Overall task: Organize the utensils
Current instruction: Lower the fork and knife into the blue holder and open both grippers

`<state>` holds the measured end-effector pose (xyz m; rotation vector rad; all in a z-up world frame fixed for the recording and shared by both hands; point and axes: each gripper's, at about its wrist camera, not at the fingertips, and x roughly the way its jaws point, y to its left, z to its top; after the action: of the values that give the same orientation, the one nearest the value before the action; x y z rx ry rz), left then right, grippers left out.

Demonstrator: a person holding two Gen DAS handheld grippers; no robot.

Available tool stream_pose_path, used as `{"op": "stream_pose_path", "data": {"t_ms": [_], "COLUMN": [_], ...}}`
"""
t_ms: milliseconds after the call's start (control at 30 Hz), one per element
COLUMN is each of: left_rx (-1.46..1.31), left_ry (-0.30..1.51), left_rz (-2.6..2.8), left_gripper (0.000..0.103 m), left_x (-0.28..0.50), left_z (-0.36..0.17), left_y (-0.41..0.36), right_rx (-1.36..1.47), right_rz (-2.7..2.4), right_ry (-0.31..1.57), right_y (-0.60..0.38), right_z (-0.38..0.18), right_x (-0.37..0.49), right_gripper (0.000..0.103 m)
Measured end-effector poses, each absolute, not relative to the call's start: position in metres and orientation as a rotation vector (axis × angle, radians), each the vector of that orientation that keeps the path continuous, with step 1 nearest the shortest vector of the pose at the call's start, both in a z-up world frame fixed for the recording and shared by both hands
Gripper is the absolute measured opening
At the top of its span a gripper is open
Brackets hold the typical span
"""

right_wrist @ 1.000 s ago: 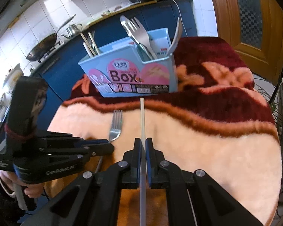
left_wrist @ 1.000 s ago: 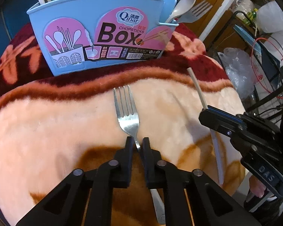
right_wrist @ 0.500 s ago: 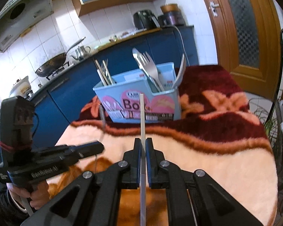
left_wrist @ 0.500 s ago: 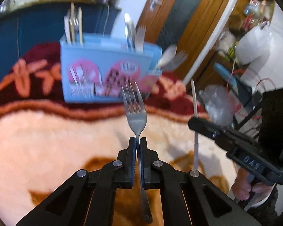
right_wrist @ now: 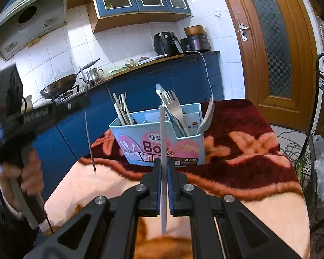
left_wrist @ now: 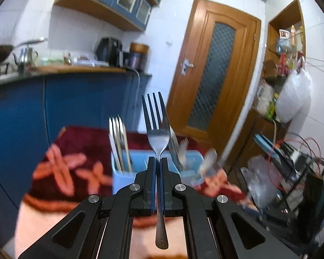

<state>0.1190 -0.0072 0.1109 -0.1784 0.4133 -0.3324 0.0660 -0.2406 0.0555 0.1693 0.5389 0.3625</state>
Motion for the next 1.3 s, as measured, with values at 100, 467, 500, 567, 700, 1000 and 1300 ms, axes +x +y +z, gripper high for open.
{"op": "stream_pose_path", "data": {"t_ms": [100,467,500,567,700,1000,1300], "left_rx": [-0.17,-0.144,-0.144,-0.136,-0.126,-0.115,-0.112], "left_ry": [0.364,0.238,0.233,0.221,0.245,0.283,0.324], "left_rz": [-0.303,-0.205,-0.197,-0.184,-0.172,-0.175,-0.194], "left_gripper": [0.003,0.003,0.003,0.003,0.003,0.003,0.003], "left_x": [0.129,0.169,0.173,0.179,0.191,0.198,0.201], "left_z": [0.125,0.146,0.145,0.14,0.12,0.084,0.068], "left_y": [-0.002,-0.005,-0.005,-0.007,-0.008,-0.01,-0.015], "right_rx": [0.169,0.169,0.164,0.158,0.158,0.139,0.083], "right_rz": [0.354,0.316,0.311,0.302,0.282,0.205,0.165], "right_ry": [0.531,0.459,0.451,0.435,0.402,0.296,0.313], "right_y": [-0.24,-0.248,-0.248,-0.248,-0.25,-0.244,-0.224], "right_z": [0.057,0.077,0.08,0.085,0.096,0.117,0.105], "right_x": [0.069,0.082,0.084,0.087,0.097,0.124,0.164], "right_gripper": [0.007,0.007,0.007,0.007,0.007,0.007,0.007]}}
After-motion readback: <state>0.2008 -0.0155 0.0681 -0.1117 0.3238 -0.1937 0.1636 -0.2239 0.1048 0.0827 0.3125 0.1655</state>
